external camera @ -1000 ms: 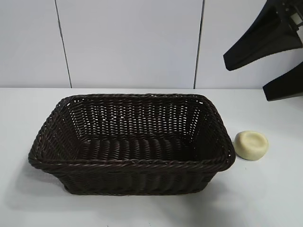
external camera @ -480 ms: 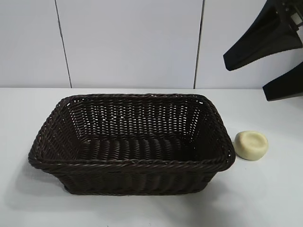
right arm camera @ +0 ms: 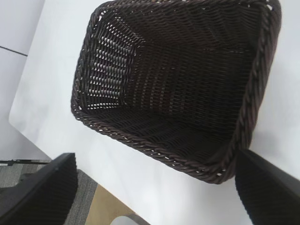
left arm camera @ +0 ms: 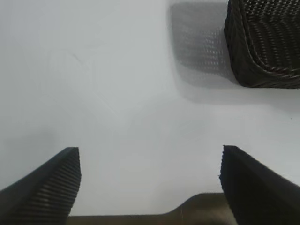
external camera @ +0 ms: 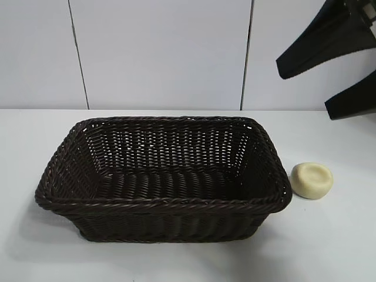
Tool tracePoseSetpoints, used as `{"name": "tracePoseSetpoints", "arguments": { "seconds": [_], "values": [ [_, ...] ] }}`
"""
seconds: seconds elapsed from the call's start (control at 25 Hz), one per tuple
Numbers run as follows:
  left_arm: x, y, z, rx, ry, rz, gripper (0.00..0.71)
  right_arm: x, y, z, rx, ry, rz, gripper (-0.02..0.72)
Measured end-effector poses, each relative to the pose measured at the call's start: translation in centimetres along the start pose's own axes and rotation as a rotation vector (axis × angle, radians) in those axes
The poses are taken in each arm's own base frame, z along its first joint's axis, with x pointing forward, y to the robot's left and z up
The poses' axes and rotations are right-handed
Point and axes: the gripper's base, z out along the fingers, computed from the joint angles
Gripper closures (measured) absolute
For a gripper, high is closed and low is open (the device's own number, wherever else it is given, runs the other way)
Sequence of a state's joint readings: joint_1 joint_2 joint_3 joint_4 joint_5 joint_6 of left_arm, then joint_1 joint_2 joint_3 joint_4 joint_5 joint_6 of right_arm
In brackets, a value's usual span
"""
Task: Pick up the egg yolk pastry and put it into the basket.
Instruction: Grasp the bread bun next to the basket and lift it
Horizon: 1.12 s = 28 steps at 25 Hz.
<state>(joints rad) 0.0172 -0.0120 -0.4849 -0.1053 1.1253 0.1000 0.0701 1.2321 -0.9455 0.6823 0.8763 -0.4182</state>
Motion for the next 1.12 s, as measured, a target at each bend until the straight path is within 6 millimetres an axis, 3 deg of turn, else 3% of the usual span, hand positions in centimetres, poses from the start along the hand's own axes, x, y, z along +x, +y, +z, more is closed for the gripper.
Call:
{"name": "tracePoseSetpoints", "arguments": {
  "seconds": [0.24, 0.64, 1.12],
  "values": [
    [0.0, 0.0, 0.0, 0.001, 0.002, 0.0, 0.118, -1.4, -2.3, 1.0, 0.158, 0.082, 0.01, 0.049],
    [0.0, 0.0, 0.0, 0.001, 0.004, 0.0, 0.118, -1.6, -9.1, 4.0, 0.279, 0.174, 0.151, 0.049],
    [0.0, 0.0, 0.0, 0.001, 0.004, 0.0, 0.118, -1.0, -13.6, 10.0, 0.316, 0.193, 0.255, 0.049]
  ]
}}
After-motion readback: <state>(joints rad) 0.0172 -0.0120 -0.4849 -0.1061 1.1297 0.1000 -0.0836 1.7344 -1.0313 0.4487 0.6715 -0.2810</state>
